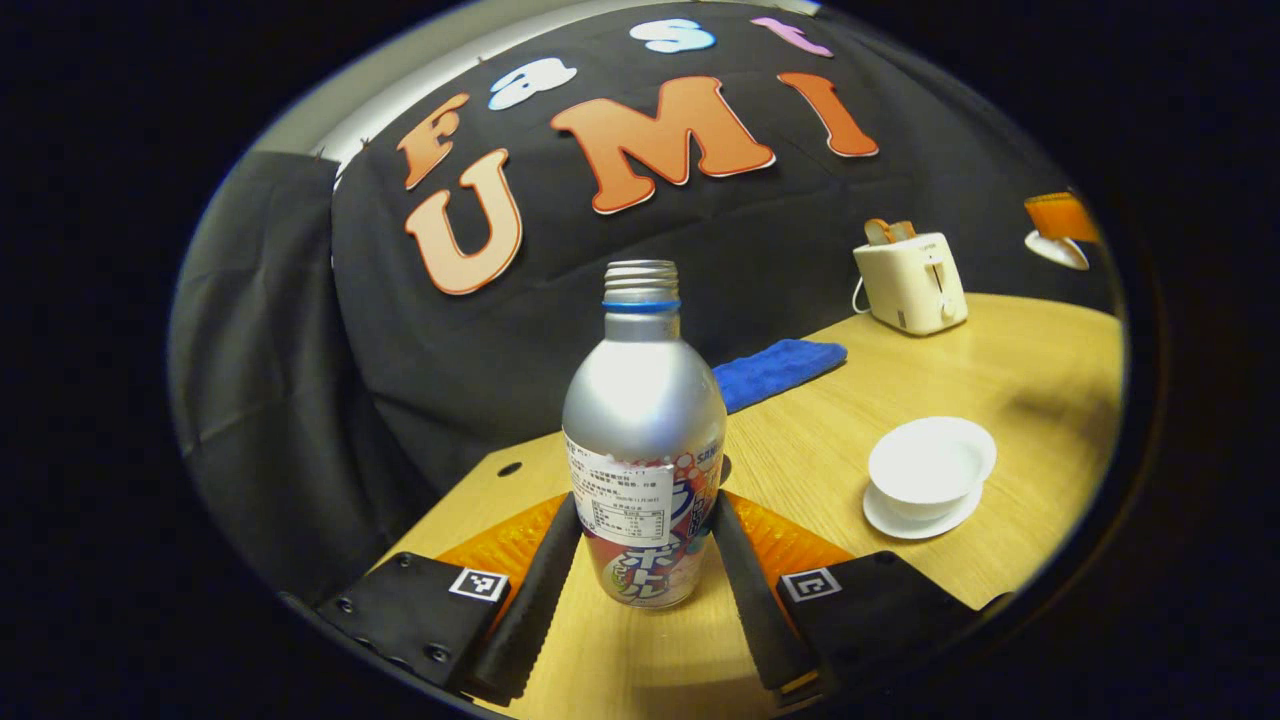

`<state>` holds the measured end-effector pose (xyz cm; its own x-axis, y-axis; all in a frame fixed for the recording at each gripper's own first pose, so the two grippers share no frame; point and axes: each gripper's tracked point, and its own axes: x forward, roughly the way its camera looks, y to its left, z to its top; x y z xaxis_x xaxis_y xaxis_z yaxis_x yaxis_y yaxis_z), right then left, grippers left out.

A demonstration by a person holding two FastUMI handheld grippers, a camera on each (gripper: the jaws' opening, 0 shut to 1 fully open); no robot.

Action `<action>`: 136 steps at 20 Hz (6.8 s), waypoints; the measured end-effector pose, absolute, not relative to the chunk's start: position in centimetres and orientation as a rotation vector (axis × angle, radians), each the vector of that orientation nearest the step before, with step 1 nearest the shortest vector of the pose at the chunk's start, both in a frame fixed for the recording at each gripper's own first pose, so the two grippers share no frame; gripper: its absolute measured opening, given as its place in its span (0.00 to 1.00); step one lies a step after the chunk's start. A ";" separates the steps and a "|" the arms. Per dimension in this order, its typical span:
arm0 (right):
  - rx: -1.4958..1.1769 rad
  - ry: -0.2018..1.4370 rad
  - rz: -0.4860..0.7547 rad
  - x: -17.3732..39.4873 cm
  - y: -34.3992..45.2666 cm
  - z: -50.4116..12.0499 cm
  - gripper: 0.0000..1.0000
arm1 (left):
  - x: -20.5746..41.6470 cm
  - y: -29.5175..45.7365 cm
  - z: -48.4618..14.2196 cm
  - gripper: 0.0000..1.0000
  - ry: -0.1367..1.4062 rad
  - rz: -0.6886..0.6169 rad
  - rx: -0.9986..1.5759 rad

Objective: Open the teacup lid with one hand, grasp the water bottle and pour water into the teacup with the other hand; after pouring, place the water bottle on the coaster and then close the teacup lid.

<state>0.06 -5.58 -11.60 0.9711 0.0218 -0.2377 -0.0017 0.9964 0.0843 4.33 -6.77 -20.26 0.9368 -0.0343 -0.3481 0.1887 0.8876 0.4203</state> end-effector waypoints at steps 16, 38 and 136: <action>0.094 0.231 -0.046 -0.8 -8.3 -11.8 0.24 | 5.7 -7.8 -19.0 0.82 0.155 -0.163 1.198; 0.116 0.228 -0.073 -1.7 -10.4 -12.4 0.24 | 7.1 -9.9 -16.0 0.81 -0.064 -0.234 1.735; 0.078 0.307 0.159 5.9 0.1 -17.8 0.25 | 20.8 -8.5 -22.7 0.83 0.326 -0.097 -0.090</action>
<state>5.95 0.08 -17.84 0.9408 0.1676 -0.2947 -0.1440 0.9845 0.1002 20.77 -8.51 -22.75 0.9428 -0.1100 -0.3148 0.0809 0.9913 -0.1042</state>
